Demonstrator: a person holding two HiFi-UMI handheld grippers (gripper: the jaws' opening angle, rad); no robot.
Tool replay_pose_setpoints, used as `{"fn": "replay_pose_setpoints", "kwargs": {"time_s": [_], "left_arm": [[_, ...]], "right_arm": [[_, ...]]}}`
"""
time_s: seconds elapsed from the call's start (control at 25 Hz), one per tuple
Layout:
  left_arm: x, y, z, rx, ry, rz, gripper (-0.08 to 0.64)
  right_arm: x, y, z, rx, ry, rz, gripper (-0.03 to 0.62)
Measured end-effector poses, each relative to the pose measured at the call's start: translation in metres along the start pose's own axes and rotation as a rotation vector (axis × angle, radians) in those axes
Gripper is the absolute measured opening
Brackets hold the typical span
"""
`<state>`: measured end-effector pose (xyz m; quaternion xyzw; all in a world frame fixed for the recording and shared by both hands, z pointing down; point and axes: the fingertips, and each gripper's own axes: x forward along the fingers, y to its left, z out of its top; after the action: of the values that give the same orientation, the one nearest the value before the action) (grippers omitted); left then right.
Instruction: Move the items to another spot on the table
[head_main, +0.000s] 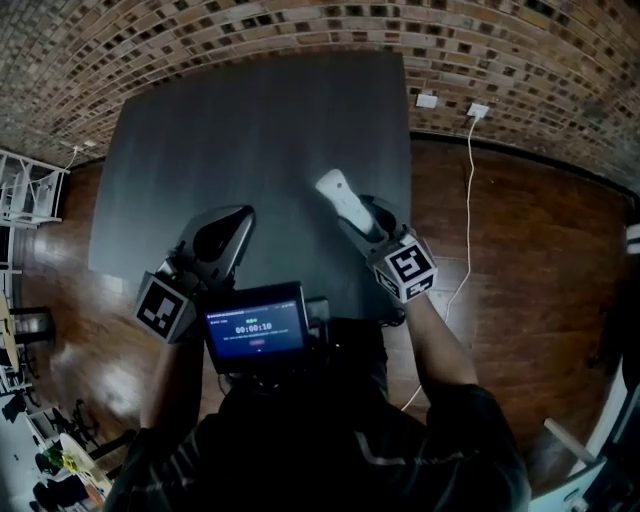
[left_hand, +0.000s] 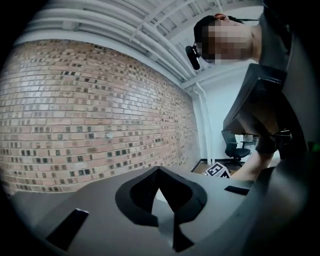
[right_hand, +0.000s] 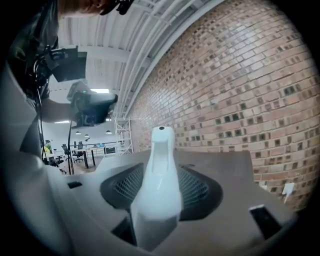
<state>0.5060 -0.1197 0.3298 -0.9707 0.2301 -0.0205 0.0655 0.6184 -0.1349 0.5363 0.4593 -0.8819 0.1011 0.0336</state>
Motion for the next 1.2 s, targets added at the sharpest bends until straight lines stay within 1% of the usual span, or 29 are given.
{"fn": "replay_pose_setpoints", "kwargs": {"time_s": [0.16,0.32,0.52,0.68,0.88,0.96,1.04,1.12,1.2], "left_arm": [[-0.006,0.009,0.004,-0.046,-0.001,0.065,-0.005],[-0.016,0.025,0.004,-0.069,-0.02,0.086,-0.003],[-0.023,0.039,-0.003,-0.097,-0.042,0.147,-0.004],[-0.033,0.052,-0.003,-0.114,-0.073,0.169,-0.003],[-0.049,0.08,-0.004,-0.135,-0.107,0.195,-0.004],[-0.048,0.08,0.0,-0.133,-0.111,0.195,-0.004],[-0.046,0.081,0.003,-0.127,-0.116,0.188,-0.003],[-0.045,0.081,0.004,-0.126,-0.124,0.182,-0.003],[-0.043,0.081,0.003,-0.133,-0.131,0.183,-0.003]], "right_arm": [[0.012,-0.014,-0.02,0.034,0.121,-0.016,0.224],[0.032,-0.018,-0.043,0.06,0.242,-0.041,0.224],[0.042,-0.033,-0.061,0.063,0.369,-0.061,0.222],[0.057,-0.04,-0.079,0.071,0.486,-0.086,0.222],[0.078,-0.044,-0.103,0.093,0.626,-0.119,0.222],[0.077,-0.044,-0.102,0.093,0.652,-0.108,0.222],[0.079,-0.04,-0.092,0.083,0.646,-0.088,0.224],[0.078,-0.038,-0.082,0.068,0.646,-0.097,0.226],[0.077,-0.042,-0.093,0.072,0.648,-0.104,0.227]]}}
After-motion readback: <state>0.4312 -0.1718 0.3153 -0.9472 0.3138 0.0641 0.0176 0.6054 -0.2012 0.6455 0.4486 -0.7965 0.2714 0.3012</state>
